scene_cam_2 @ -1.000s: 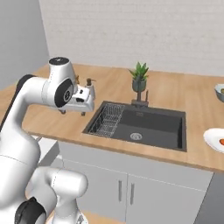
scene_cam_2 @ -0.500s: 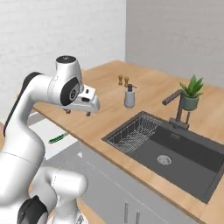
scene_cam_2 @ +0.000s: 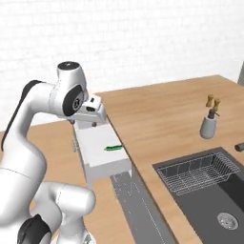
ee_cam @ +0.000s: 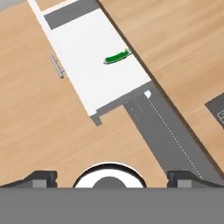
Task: Pick up the knife from the drawer and place it on the cutting board. Then place the meat from the plate to the cutting board.
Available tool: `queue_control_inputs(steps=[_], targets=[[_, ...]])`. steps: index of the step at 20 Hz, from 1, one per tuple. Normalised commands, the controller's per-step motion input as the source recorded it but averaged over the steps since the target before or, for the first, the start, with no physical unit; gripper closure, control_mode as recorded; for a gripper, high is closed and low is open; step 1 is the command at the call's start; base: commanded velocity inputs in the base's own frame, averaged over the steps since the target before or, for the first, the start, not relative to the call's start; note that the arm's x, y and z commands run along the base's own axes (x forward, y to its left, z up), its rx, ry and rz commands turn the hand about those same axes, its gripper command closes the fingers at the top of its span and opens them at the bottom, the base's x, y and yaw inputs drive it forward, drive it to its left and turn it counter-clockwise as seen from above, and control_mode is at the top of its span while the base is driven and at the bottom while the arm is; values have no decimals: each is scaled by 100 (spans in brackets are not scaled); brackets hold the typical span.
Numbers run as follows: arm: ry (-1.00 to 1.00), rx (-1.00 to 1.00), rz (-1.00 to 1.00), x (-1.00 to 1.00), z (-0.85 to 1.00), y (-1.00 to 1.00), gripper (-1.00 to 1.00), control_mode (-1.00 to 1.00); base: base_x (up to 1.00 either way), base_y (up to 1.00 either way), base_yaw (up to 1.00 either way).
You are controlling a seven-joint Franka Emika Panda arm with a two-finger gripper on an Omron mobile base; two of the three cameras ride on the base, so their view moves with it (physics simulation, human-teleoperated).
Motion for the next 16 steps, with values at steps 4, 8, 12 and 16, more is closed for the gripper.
queue_control_inputs(steps=[4,8,12,16], targets=[[0,0,0,0,0,0,-100,100,8,-79,59],[0,0,0,0,0,0,-100,100,12,-87,53],[0,0,0,0,0,0,-100,100,-31,-21,25],[0,0,0,0,0,0,-100,100,-1,0,0]])
